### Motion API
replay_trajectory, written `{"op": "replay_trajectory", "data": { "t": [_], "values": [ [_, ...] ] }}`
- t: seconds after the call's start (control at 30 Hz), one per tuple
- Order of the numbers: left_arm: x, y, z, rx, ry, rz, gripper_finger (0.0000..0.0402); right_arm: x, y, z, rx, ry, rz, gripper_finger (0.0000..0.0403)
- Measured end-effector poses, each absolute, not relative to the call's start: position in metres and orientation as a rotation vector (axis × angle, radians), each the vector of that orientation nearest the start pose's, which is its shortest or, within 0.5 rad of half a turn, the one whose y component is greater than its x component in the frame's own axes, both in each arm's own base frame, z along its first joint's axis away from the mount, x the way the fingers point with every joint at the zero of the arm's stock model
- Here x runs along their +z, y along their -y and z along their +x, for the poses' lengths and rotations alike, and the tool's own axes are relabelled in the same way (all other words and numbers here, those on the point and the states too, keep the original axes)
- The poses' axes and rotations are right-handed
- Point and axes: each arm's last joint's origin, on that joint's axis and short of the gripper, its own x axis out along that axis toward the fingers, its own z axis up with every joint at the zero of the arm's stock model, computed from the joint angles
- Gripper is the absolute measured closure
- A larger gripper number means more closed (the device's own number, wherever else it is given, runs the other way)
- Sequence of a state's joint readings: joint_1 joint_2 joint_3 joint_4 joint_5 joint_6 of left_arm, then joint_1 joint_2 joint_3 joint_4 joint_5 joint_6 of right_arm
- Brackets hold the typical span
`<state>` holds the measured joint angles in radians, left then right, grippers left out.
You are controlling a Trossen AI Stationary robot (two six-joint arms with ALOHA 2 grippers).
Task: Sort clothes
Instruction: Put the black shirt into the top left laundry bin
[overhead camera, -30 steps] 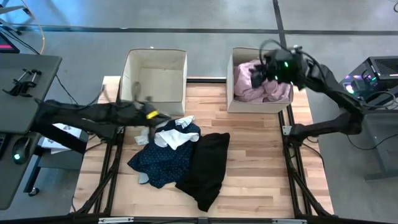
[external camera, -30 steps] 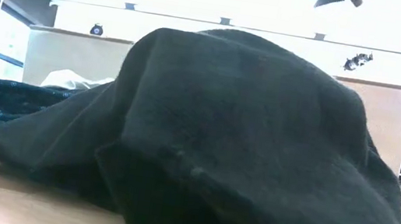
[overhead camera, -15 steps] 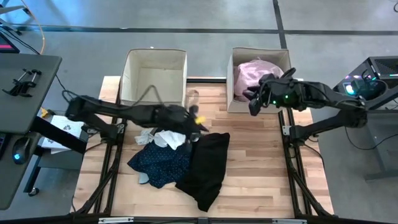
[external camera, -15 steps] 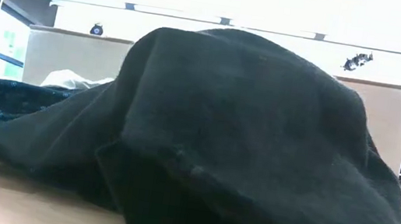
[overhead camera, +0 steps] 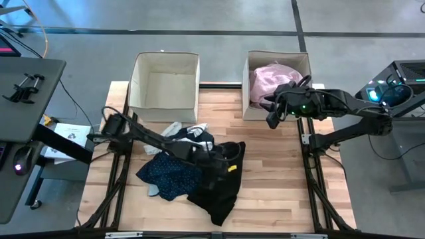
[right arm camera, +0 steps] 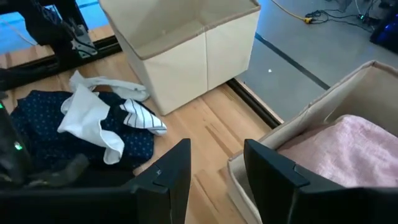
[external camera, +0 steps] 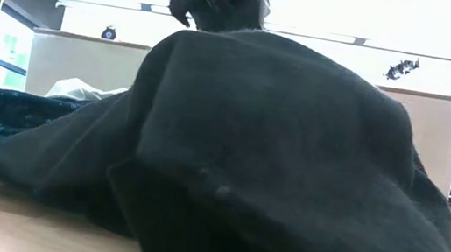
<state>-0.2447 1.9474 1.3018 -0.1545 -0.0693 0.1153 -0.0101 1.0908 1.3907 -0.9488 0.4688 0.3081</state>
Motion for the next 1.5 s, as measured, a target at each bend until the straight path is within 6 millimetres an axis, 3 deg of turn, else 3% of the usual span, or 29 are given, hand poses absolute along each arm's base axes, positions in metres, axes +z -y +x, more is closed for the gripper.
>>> {"op": "replay_trajectory", "data": {
  "t": [0.2,0.3,0.4,0.57,0.63,0.73,0.8,0.93,1.07,1.23,1.33,1.5],
  "values": [
    [0.13,0.096,0.408,-0.022,-0.951,0.118,0.0121,0.41,0.015,0.189,-0.55,-0.566,0.14,0.0266],
    [0.112,0.095,0.406,0.023,-1.033,0.139,0.0146,0.41,0.015,0.189,-0.547,-0.567,0.143,0.0266],
    [0.102,0.099,0.406,0.026,-1.047,0.215,0.0208,0.41,0.015,0.189,-0.549,-0.564,0.151,0.0266],
    [0.106,0.096,0.407,-0.007,-1.042,0.143,0.0365,0.411,0.015,0.189,-0.563,-0.55,0.197,0.0266],
    [0.117,0.091,0.405,-0.007,-1.036,0.085,0.0381,0.41,0.015,0.189,-0.571,-0.542,0.224,0.0266],
    [0.147,0.08,0.4,0.01,-1.025,0.099,0.0383,0.411,0.015,0.189,-0.582,-0.529,0.258,0.0266],
    [0.177,0.07,0.397,0.037,-0.985,0.129,0.0388,0.412,0.015,0.189,-0.598,-0.506,0.271,0.0266],
    [0.266,0.05,0.387,0.11,-0.767,0.189,0.0393,0.416,0.017,0.191,-0.639,-0.45,0.27,0.0266],
    [0.337,0.036,0.365,0.195,-0.589,0.245,0.0393,0.42,0.018,0.193,-0.673,-0.392,0.269,0.0266],
    [0.434,0.011,0.317,0.483,-0.36,0.459,0.0393,0.423,0.018,0.194,-0.688,-0.352,0.277,0.0266],
    [0.464,-0.013,0.289,0.688,-0.393,0.64,0.0392,0.424,0.018,0.195,-0.688,-0.328,0.296,0.0266],
    [0.493,-0.063,0.243,0.958,-0.505,0.778,0.0391,0.424,0.018,0.196,-0.695,-0.312,0.336,0.0266]
  ]
}}
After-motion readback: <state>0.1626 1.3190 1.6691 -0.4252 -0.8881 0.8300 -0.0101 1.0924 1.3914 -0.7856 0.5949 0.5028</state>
